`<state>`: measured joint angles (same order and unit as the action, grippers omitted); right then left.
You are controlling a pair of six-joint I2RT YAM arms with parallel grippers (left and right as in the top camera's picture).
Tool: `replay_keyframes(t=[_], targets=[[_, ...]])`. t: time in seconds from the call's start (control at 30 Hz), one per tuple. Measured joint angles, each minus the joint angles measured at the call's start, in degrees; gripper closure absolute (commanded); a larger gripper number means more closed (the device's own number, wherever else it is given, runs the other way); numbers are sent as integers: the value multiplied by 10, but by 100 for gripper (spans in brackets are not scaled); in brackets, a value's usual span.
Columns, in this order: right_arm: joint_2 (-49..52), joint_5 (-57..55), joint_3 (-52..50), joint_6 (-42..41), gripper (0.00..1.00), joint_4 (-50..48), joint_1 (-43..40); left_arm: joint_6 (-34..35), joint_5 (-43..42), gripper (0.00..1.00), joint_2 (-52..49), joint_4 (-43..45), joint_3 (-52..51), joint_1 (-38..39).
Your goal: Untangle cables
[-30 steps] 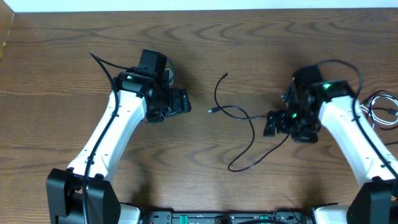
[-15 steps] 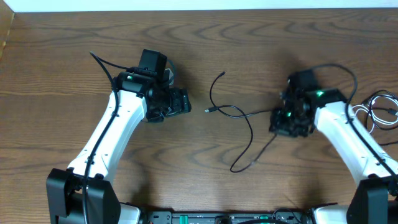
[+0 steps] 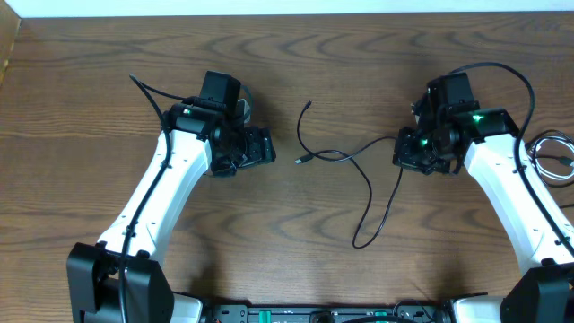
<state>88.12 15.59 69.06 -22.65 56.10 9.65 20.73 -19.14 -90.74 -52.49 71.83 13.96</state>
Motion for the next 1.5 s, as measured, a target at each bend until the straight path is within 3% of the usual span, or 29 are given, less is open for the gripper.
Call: replay_keyframes(t=[0.23, 0.7, 1.17, 1.5], targets=[[0, -89, 30, 57, 99, -20, -5, 0, 0, 18, 0, 0, 0, 0], [0, -330, 336, 143, 99, -30, -175, 0, 0, 18, 0, -2, 0, 0], [13, -383, 349, 154, 99, -32, -332, 0, 0, 18, 0, -5, 0, 0], [49, -384, 349, 150, 98, -33, -351, 0, 0, 18, 0, -10, 0, 0]])
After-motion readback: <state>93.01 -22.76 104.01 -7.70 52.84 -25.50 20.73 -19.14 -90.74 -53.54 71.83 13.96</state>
